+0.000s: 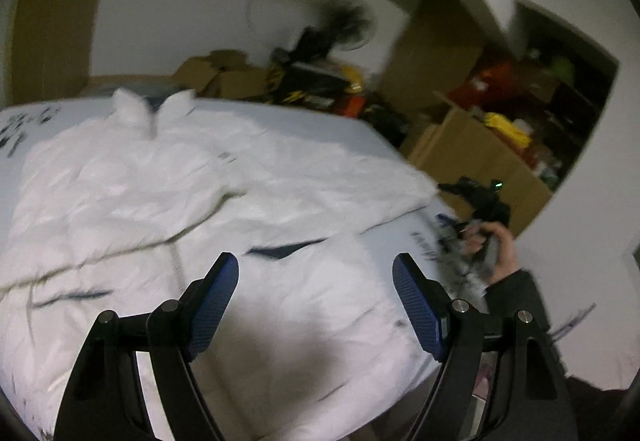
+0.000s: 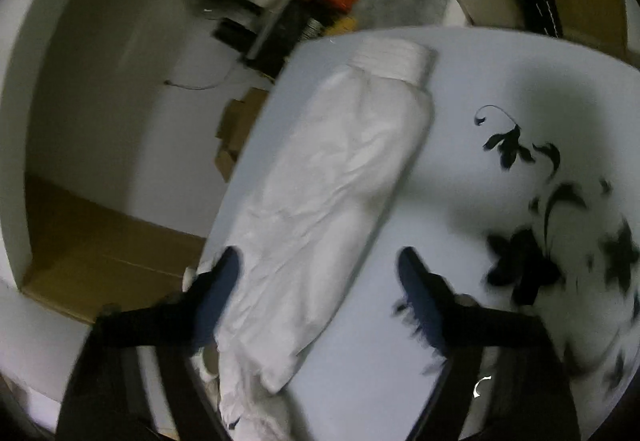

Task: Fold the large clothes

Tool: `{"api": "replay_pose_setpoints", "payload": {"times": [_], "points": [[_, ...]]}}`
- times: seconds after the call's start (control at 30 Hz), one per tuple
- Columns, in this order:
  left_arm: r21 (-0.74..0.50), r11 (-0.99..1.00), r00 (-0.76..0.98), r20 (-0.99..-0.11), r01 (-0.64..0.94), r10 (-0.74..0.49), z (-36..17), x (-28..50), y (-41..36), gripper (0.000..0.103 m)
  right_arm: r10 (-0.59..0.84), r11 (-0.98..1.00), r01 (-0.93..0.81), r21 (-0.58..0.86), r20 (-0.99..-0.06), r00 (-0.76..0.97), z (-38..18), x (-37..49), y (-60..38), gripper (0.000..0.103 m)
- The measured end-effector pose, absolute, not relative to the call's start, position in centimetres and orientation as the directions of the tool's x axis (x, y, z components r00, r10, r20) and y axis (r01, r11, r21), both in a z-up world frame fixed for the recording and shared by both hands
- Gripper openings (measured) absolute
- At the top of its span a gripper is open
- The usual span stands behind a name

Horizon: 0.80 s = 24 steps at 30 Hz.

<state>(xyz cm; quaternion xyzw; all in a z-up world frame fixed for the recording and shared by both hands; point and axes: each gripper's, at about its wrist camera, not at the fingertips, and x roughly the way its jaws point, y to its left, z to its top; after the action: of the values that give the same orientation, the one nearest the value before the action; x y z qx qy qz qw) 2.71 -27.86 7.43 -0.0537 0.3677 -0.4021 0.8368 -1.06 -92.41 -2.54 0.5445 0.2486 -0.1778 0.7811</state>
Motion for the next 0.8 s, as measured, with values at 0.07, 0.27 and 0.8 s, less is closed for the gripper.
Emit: {"api": "replay_pose_setpoints", "payload": {"times": [0.07, 0.27, 0.8], "points": [[-0.381, 0.713, 0.436, -0.593, 0.589, -0.677, 6.2, 3.5, -26.5, 0.080, 0.005, 0.352, 0.568, 0.744, -0.609, 0.793, -3.7, 0.8, -92.9, 0.074], [-0.396, 0.793, 0.519, -0.604, 0.463, -0.604, 4.4, 5.8, -21.8, 0.080, -0.024, 0.309, 0.635, 0.708, -0.662, 0.749, -4.8, 3.5, -94.6, 0.074], [-0.463, 0.816, 0.542, -0.611, 0.346, -0.577, 2.3, 8.8, -16.6, 0.080, -0.001, 0.154, 0.553, 0.819, -0.560, 0.829, -8.7, 4.4, -98.6, 0.008]]}}
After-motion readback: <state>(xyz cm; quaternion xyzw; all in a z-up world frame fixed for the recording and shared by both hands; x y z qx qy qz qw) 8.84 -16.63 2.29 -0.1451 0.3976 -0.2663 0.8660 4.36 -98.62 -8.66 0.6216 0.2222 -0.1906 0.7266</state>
